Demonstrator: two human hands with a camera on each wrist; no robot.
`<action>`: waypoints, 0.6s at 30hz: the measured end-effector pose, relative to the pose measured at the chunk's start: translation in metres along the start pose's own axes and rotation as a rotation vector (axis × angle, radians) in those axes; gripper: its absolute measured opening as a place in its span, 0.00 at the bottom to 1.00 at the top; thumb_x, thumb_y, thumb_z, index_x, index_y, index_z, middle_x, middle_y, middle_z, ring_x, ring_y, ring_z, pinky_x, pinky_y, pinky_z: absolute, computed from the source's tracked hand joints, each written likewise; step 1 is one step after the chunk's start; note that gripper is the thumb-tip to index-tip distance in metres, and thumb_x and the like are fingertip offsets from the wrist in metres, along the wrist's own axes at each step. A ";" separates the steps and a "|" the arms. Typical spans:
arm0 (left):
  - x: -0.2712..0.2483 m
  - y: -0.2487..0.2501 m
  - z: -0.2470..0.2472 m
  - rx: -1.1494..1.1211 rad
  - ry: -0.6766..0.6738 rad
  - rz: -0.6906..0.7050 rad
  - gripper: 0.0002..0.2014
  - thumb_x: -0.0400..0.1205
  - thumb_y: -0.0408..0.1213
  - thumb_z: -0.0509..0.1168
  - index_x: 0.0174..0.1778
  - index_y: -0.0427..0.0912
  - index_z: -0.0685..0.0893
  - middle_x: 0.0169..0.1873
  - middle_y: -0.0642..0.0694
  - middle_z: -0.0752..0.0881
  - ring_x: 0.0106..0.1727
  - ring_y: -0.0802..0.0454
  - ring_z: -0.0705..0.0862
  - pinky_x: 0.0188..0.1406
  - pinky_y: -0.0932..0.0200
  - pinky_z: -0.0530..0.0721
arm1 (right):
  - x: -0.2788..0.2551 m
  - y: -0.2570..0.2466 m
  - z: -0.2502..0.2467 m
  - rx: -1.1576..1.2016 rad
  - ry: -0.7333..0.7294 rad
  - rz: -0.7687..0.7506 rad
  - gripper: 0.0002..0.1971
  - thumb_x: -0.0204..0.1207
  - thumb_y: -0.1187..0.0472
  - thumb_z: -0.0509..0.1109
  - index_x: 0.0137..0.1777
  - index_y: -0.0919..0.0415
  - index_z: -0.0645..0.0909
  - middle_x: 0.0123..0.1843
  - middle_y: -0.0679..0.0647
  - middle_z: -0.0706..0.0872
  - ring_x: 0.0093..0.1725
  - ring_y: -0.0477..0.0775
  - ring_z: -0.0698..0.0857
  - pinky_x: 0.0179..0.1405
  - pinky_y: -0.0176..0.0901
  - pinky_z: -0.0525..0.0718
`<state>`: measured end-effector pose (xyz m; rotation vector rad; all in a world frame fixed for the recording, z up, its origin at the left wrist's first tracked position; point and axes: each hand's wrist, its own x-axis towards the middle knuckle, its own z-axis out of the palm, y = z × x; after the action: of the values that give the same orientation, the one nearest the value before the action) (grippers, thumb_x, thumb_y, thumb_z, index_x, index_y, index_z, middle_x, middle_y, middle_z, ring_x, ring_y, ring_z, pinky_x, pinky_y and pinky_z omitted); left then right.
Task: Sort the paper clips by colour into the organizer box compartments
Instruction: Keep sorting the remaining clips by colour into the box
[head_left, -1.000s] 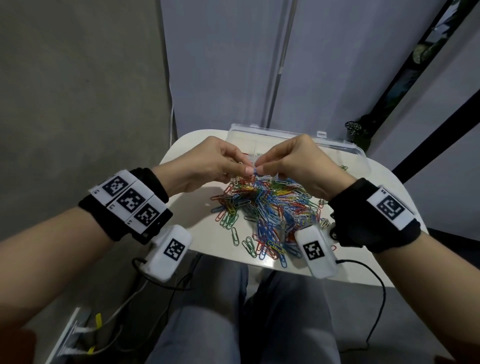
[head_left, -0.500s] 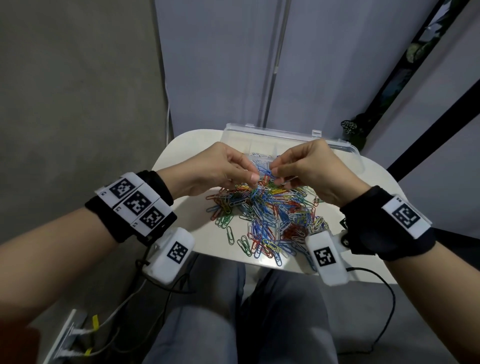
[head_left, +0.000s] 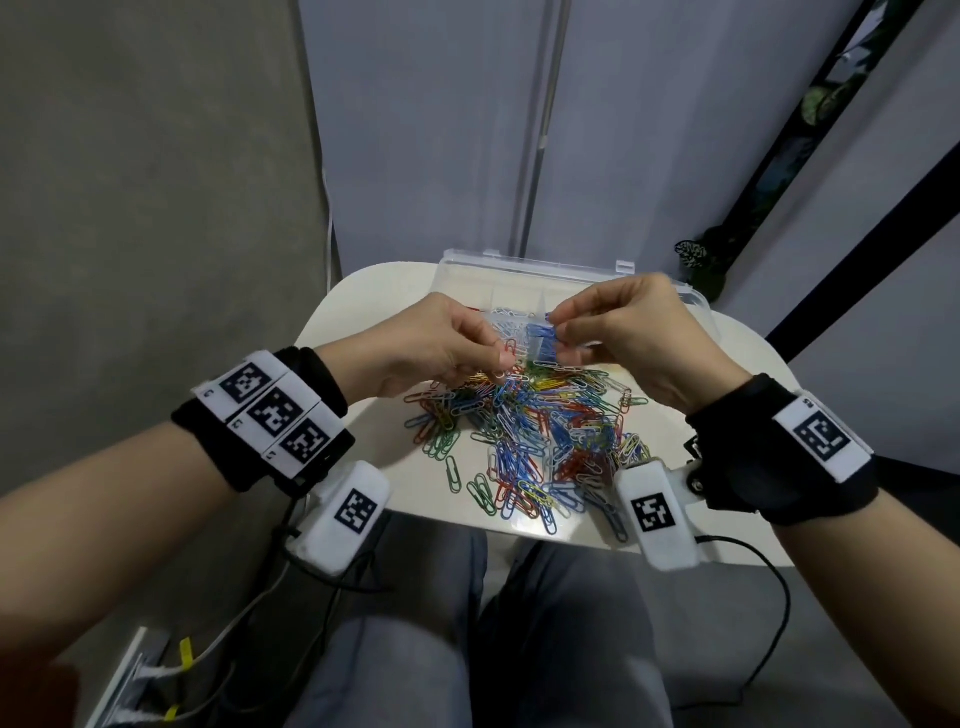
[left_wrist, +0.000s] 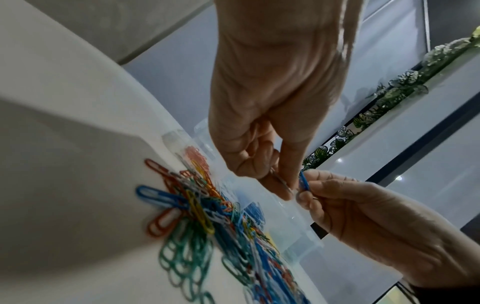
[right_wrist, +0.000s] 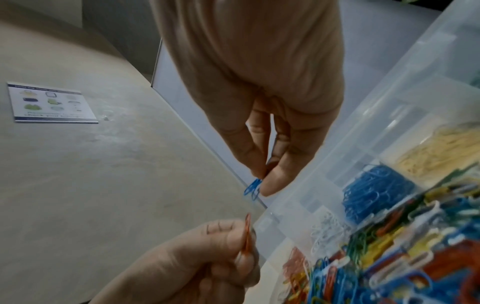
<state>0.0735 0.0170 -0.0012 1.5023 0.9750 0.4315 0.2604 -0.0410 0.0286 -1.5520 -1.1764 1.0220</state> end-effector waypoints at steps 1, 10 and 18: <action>0.000 -0.001 -0.002 0.039 0.021 0.016 0.04 0.74 0.29 0.76 0.35 0.34 0.87 0.27 0.45 0.85 0.29 0.53 0.73 0.27 0.62 0.71 | 0.002 -0.001 -0.004 -0.022 0.036 -0.025 0.09 0.68 0.85 0.70 0.36 0.72 0.84 0.28 0.61 0.84 0.24 0.52 0.85 0.31 0.41 0.90; -0.002 -0.006 -0.012 0.106 0.051 0.066 0.06 0.73 0.24 0.75 0.41 0.24 0.87 0.28 0.37 0.84 0.25 0.53 0.80 0.26 0.63 0.80 | 0.031 -0.001 -0.026 -0.388 0.274 -0.189 0.08 0.67 0.73 0.77 0.36 0.59 0.87 0.32 0.58 0.88 0.27 0.48 0.83 0.33 0.42 0.85; -0.006 -0.004 -0.009 0.052 -0.005 0.072 0.05 0.74 0.23 0.74 0.43 0.26 0.87 0.28 0.38 0.87 0.26 0.53 0.84 0.29 0.65 0.85 | 0.004 0.000 0.012 -0.297 -0.060 -0.142 0.08 0.66 0.67 0.82 0.44 0.65 0.90 0.28 0.51 0.84 0.23 0.38 0.76 0.24 0.27 0.73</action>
<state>0.0623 0.0178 -0.0022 1.5883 0.9366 0.4565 0.2501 -0.0346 0.0250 -1.6450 -1.5120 0.8332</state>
